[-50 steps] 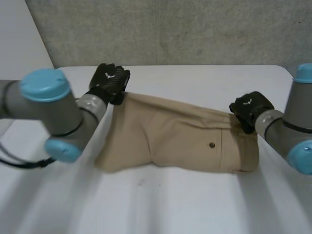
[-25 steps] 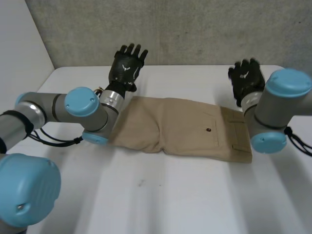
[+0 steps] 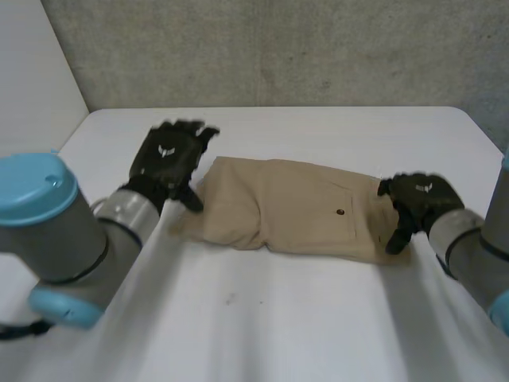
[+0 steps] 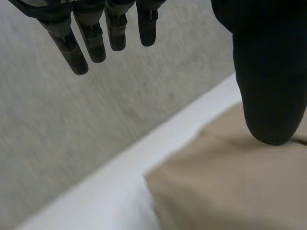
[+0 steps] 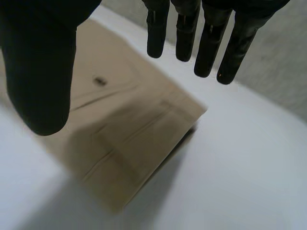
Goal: Fold the shorts.
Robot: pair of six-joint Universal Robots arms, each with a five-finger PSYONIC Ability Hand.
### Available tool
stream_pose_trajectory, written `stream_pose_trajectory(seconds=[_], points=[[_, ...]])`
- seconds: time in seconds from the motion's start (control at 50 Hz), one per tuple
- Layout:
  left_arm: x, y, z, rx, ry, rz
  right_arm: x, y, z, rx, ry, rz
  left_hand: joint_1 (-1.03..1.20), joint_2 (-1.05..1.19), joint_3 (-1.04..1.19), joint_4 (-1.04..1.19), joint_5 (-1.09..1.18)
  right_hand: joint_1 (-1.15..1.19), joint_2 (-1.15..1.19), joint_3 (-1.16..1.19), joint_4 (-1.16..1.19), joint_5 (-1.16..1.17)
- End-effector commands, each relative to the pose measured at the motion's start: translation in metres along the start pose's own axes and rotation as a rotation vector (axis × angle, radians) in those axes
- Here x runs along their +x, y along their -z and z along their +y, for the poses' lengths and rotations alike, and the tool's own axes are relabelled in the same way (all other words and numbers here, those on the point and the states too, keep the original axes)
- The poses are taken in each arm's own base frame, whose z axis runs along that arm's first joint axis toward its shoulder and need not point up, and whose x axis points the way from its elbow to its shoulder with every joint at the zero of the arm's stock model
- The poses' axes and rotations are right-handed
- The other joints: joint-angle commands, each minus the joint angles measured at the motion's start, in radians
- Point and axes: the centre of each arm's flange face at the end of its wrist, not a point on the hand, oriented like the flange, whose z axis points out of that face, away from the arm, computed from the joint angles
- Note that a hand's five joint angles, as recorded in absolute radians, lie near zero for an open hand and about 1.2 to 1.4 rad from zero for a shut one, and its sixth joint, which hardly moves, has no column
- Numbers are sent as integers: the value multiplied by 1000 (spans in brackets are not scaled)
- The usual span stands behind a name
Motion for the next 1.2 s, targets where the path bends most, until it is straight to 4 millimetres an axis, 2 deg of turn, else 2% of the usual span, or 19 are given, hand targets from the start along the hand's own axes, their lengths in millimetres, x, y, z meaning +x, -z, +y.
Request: stream_pose_trajectory(seconds=[0.02, 0.2, 0.28, 0.3, 0.58, 0.6, 0.66, 0.68, 0.78, 0.8, 0.84, 0.88, 0.9, 0.96, 1.0, 1.02, 1.08, 1.14, 1.2], points=[[6, 35, 21, -119, 74, 17, -2, -9, 33, -18, -25, -31, -19, -25, -38, -29, -45, 191, 150, 141, 140, 149], [4, 38, 26, -135, 77, 13, 4, -33, 51, -15, 13, -6, -19, -25, -38, -29, -45, 396, 355, 346, 345, 354], [4, 38, 26, -134, 79, 11, 9, -41, 56, -10, 34, 10, -19, -25, -38, -29, -45, 748, 706, 698, 697, 706], [4, 38, 26, -134, 79, 11, 13, -42, 57, -9, 37, 22, -19, -25, -38, -29, -45, 1077, 1035, 1026, 1025, 1034], [4, 39, 26, -143, 79, 8, 60, -41, 37, 23, 81, 146, -19, -25, -38, -29, -45, 1080, 1038, 1029, 1029, 1038], [4, 40, 26, -143, 80, 8, 77, -38, 26, 21, 180, 190, -19, -25, -38, -29, -45, 1080, 1038, 1029, 1029, 1038], [2, 41, 19, -122, 78, 2, 85, -36, 21, 6, 245, 206, -19, -25, -38, -29, -45, 1080, 1038, 1029, 1029, 1038], [2, 42, 17, -117, 78, 3, 94, -35, 14, -15, 337, 222, -19, -25, -38, -29, -45, 1080, 1038, 1029, 1029, 1038], [2, 46, 13, -108, 76, 1, 99, -36, -5, 6, 439, 239, -19, -25, -38, -29, -45, 1080, 1038, 1029, 1029, 1038], [2, 46, 13, -105, 76, 1, 91, -36, -16, 36, 466, 223, -19, -25, -38, -29, -45, 1080, 1038, 1029, 1029, 1038], [2, 47, 12, -105, 76, 2, 51, -32, -48, 165, 513, 150, -19, -25, -38, -29, -45, 1080, 1038, 1029, 1029, 1038], [2, 47, 11, -103, 77, 2, 32, -30, -60, 219, 534, 111, -19, -25, -38, -29, -45, 1080, 1038, 1029, 1029, 1038], [2, 47, 11, -103, 76, 2, 11, -27, -67, 263, 553, 59, -19, -25, -38, -29, -45, 1080, 1038, 1029, 1029, 1038], [3, 47, 11, -103, 77, 3, -21, -25, -69, 306, 578, -27, -19, -25, -38, -29, -45, 1080, 1038, 1029, 1029, 1038], [3, 48, 11, -101, 75, 5, -50, -20, -67, 341, 603, -109, -19, -25, -38, -29, -45, 1080, 1038, 1029, 1029, 1038], [3, 48, 11, -101, 77, 4, -82, -11, -63, 379, 630, -205, -19, -25, -38, -29, -45, 1080, 1038, 1029, 1029, 1038], [3, 49, 12, -108, 78, 4, -133, 4, -41, 411, 674, -406, -19, -25, -38, -29, -45, 1080, 1038, 1029, 1029, 1038], [2, 48, 13, -108, 76, 1, -156, 6, -13, 371, 693, -540, -19, -25, -38, -29, -45, 1080, 1038, 1029, 1029, 1038], [2, 48, 12, -104, 76, 0, -163, 5, 0, 347, 699, -584, -19, -25, -38, -29, -45, 1080, 1038, 1029, 1029, 1038]])
